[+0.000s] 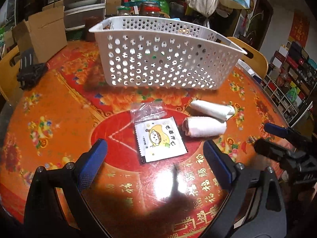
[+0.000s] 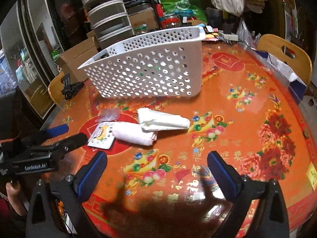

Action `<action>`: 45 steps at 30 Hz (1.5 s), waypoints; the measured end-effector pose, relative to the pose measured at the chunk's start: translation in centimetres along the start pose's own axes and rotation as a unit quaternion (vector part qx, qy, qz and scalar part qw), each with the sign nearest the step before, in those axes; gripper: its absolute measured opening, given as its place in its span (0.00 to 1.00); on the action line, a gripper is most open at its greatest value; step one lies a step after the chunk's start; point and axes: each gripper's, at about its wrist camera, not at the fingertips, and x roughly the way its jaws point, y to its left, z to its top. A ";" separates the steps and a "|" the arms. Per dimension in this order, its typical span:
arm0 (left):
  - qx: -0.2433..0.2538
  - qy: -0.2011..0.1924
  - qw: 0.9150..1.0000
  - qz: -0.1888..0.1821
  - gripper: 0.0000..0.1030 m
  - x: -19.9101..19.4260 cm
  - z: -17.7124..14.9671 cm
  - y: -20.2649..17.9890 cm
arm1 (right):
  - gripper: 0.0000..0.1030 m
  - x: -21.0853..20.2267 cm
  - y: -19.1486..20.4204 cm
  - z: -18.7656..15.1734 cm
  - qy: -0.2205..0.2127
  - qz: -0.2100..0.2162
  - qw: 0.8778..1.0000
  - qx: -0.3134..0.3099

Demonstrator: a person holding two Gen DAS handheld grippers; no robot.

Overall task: Organize soft objects
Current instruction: 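Withdraw both tools from the basket toward the towels and packet, then grasp the white cartoon packet with the left tool while the right tool grasps a rolled white towel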

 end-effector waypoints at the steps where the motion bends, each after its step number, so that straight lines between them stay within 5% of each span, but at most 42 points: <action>1: 0.000 0.002 1.000 0.000 0.93 0.3 0.0 0.0 | 0.95 0.2 -0.2 0.1 0.000 0.001 1.000 0.003; 20: 0.017 0.022 1.000 0.010 0.91 4.1 -0.3 -0.8 | 0.93 6.0 -0.8 4.4 0.038 0.013 0.999 0.008; 38: 0.035 0.030 0.998 0.033 0.63 5.4 -0.1 -1.4 | 0.71 8.3 -0.7 4.9 0.059 0.015 0.998 0.003; 45: 0.052 0.025 0.998 0.027 0.38 4.9 -0.5 -2.0 | 0.65 8.3 -0.6 4.8 0.059 0.008 0.998 -0.004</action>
